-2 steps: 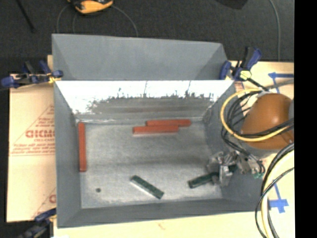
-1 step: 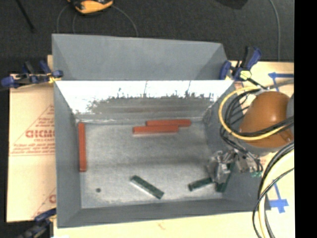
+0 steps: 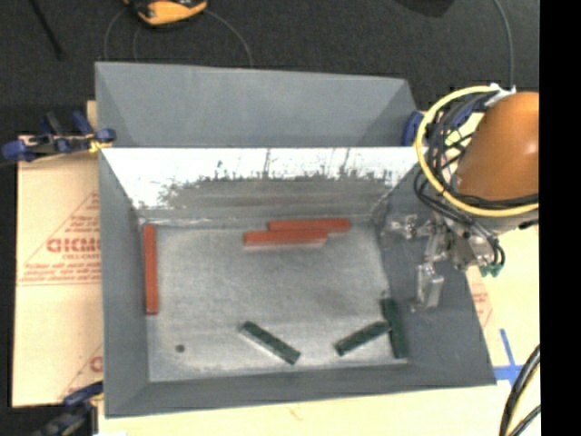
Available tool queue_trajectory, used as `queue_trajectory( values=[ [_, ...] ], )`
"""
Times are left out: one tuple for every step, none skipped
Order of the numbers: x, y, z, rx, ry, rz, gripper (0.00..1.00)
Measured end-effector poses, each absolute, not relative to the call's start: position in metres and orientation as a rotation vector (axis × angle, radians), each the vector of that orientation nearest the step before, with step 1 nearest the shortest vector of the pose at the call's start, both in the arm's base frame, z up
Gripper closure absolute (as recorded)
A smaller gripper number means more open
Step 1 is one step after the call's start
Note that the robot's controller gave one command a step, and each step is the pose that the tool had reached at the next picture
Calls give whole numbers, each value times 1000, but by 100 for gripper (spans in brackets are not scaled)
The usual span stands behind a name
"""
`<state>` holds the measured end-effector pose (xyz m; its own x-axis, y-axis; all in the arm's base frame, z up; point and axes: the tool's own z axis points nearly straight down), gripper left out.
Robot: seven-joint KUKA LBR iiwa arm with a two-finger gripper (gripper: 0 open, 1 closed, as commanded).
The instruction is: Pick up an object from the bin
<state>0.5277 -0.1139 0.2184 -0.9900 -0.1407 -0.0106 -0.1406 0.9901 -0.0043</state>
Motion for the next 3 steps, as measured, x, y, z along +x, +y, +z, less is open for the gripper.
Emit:
queue_trajectory(
  values=[
    [526, -114, 215, -218, 3130, -1, 0],
    [520, -124, 170, -237, 3120, -3, 0],
    [515, -123, 102, -385, 3111, -6, 0]
  ],
)
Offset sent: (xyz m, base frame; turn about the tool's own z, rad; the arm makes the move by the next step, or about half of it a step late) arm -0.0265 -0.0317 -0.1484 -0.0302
